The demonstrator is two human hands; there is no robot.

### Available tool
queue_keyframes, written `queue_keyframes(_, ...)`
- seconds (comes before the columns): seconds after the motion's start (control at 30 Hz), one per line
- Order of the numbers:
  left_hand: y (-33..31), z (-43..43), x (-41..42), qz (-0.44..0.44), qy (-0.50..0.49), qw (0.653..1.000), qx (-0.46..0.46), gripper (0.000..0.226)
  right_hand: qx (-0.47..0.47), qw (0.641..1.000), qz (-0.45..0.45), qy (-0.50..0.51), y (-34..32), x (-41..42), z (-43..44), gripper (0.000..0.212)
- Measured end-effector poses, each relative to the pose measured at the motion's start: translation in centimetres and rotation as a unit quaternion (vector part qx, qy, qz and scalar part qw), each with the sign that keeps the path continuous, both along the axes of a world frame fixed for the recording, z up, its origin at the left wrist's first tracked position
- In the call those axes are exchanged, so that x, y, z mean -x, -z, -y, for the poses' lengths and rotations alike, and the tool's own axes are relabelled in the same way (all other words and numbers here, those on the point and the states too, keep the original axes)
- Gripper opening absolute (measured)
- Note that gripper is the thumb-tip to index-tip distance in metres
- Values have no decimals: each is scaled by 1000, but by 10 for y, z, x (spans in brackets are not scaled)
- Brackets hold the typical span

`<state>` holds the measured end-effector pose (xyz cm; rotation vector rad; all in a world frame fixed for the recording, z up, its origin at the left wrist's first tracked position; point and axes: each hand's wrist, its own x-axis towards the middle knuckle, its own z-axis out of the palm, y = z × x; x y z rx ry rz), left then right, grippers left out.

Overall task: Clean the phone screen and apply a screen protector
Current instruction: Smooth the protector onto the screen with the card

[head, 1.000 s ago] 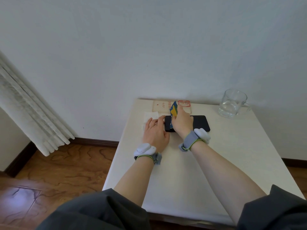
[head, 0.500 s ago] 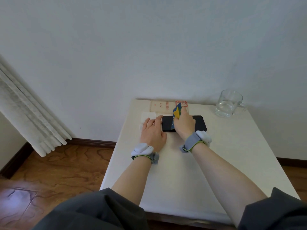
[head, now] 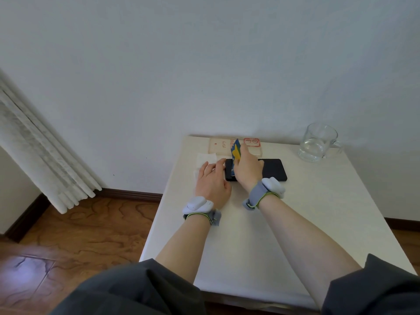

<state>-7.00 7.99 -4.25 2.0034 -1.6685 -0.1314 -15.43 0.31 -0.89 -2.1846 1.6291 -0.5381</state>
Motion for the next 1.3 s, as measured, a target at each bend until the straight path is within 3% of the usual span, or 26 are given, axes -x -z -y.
queue_keyframes(0.3,-1,0,-2,6,-3,1000,-2,62,-3,1000,0,-21,-1,-5,-4,29)
queue_keyframes(0.4,0,0,-2,8,-5,1000,-3,63,-42,997,61,-29,-6,-2,2,22)
queue_keyframes(0.5,1,1,-1,6,-5,1000,-5,63,-40,991,124,30,-12,17,15,17)
queue_keyframes(0.63,1,1,-1,8,-2,1000,-9,62,-64,993,78,65,-11,32,15,26)
queue_keyframes(0.83,1,1,-1,3,1,1000,-9,63,-70,997,22,29,-4,5,4,36)
queue_keyframes(1.13,1,1,0,3,0,1000,-9,63,-30,999,37,17,0,18,9,35)
queue_keyframes(1.3,0,1,-1,6,-1,1000,-7,63,-68,994,87,-23,-2,1,2,24)
